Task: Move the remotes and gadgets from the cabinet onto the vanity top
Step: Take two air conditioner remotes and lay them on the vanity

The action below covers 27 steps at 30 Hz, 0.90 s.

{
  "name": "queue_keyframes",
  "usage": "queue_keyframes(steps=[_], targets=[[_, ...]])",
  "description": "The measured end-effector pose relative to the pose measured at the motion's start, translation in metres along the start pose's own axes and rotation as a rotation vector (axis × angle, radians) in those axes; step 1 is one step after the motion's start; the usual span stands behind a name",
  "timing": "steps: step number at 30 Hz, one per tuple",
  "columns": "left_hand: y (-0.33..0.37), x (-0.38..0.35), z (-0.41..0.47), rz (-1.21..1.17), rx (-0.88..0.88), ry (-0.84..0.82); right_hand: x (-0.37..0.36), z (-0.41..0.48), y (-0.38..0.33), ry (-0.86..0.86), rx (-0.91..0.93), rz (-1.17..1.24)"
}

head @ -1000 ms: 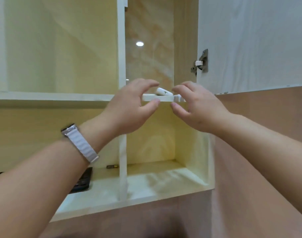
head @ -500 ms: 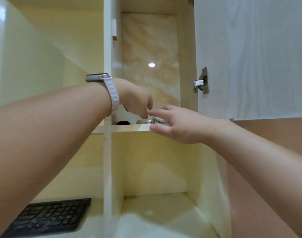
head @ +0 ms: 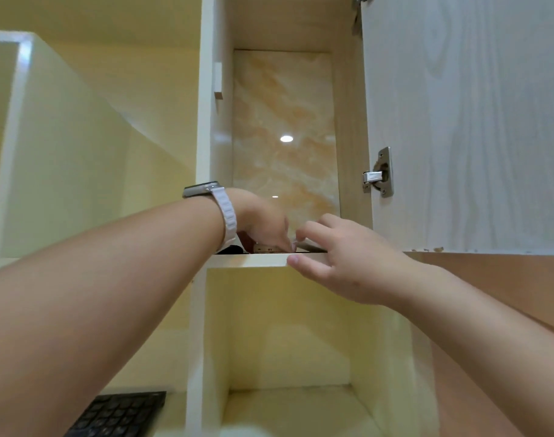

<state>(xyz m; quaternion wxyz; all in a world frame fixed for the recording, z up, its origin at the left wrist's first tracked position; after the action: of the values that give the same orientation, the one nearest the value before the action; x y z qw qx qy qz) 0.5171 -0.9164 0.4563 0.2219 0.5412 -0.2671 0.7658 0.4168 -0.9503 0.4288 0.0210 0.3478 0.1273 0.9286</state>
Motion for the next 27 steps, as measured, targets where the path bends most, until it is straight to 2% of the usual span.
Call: queue_keyframes(steps=[4,9,12,21,27], targets=[[0.0,0.001,-0.018,-0.099,-0.003,0.019,0.007,-0.012,-0.006,0.106,0.051,-0.04],[0.004,0.014,-0.048,-0.107,-0.027,0.17,0.024,-0.029,-0.017,0.286,0.115,-0.051],[0.001,0.019,-0.066,-0.164,-0.042,0.237,0.044,-0.042,-0.027,0.451,0.162,-0.092],[-0.019,0.021,-0.129,-0.32,-0.078,0.849,0.062,-0.069,-0.034,0.596,0.145,-0.212],[-0.031,0.004,-0.151,-0.391,-0.12,1.053,0.054,-0.09,-0.017,0.576,-0.047,-0.148]])
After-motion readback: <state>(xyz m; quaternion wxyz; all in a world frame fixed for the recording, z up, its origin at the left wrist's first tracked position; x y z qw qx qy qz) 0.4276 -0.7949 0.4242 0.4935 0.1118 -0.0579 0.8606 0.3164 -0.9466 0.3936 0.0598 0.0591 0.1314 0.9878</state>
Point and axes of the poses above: each hand's wrist, its own z-axis towards the middle knuckle, its own x-axis out of the back of the hand, y = z × x, the point moved 10 cm from there along z, towards the middle knuckle, and after that the axes turned 8 degrees about x, right-handed, at the moved point
